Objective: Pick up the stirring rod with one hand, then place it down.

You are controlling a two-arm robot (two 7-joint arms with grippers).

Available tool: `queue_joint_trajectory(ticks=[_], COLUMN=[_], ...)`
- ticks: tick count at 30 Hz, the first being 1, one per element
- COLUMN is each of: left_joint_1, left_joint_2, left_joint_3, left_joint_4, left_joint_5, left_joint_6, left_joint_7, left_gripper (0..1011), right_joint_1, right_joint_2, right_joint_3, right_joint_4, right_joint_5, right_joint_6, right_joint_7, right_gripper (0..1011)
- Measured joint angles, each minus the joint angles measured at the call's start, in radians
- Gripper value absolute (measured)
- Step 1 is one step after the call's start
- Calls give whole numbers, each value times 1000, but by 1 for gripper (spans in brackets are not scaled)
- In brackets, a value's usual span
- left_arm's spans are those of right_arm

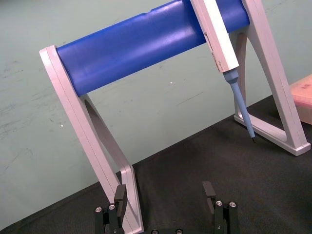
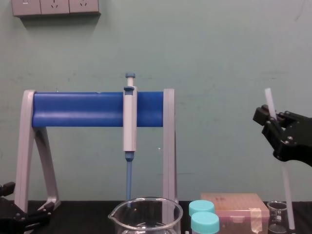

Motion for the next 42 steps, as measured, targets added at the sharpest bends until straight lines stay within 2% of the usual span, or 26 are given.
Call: queue_joint_trajectory(ticks=[17,29,42], left_joint_1=[0,0,0], left_joint_2=[0,0,0], left_joint_3=[0,0,0], left_joint_4=[0,0,0], left_joint_5=[0,0,0], left_joint_6=[0,0,0], left_joint_7=[0,0,0], left_gripper=[1001,1001,1000], right_joint_1=[15,17,32], right_joint_2=[1,9,15], right_joint_3=[-42,-57,-70], right_joint_4=[15,20,61], right_joint_5=[29,49,59], right_joint_6=[27,47,53], right_joint_7=[30,45,55], right_gripper=[66,66,66])
